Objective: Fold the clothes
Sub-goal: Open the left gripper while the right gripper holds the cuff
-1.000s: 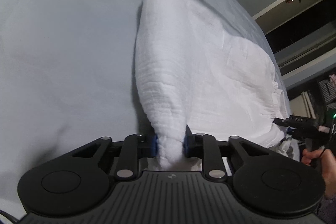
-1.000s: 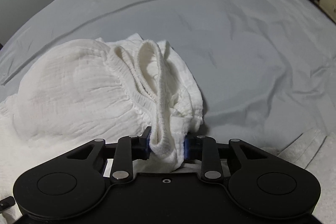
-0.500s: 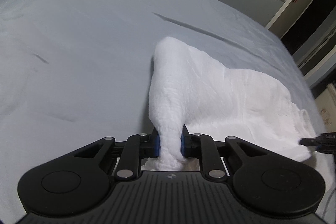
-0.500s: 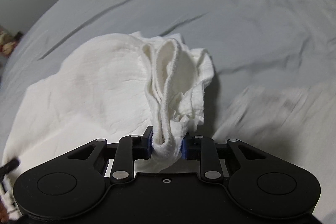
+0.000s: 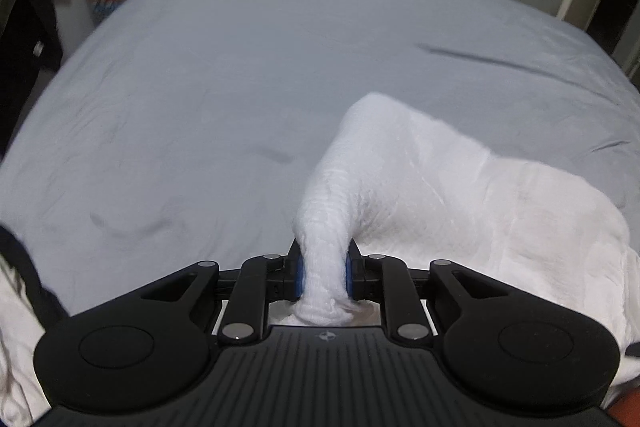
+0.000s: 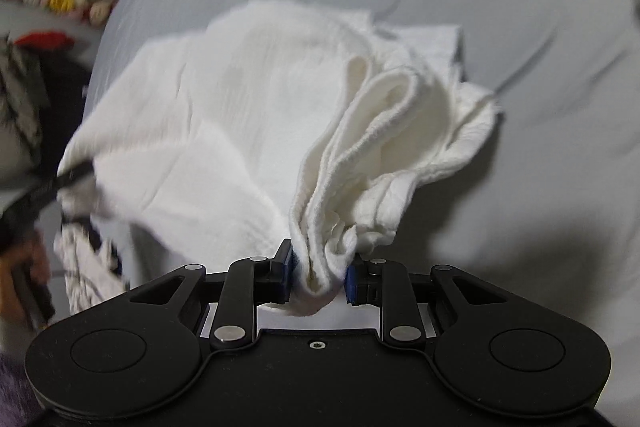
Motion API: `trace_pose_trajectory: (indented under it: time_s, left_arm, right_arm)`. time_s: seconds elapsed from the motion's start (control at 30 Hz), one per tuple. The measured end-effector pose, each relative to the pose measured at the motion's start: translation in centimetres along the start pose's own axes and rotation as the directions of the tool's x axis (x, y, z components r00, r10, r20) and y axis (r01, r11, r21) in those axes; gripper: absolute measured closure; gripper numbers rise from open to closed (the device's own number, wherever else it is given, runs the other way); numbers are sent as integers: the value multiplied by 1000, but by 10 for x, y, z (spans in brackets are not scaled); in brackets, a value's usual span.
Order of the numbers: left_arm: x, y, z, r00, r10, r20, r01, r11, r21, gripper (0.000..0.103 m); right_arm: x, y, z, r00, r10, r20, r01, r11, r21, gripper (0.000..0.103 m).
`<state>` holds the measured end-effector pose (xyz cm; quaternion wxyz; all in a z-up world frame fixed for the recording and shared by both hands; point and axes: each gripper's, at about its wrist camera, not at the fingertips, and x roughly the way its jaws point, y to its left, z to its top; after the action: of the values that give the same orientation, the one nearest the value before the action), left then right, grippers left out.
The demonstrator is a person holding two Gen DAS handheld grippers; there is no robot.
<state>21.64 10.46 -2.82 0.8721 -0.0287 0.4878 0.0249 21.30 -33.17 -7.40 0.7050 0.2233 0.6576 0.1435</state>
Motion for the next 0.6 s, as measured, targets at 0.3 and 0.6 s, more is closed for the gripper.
trace_pose_trajectory:
  time_s: [0.3, 0.6]
  left_arm:
    - [-22, -20, -43, 976, 160, 150, -158, 987, -27, 37]
    - [-53, -81, -77, 960, 152, 233, -165, 986, 38, 31]
  right_arm:
    - [6, 0, 9, 996, -94, -5, 94, 995, 32, 72]
    - [-9, 12, -4, 990, -142, -25, 141, 990, -29, 45]
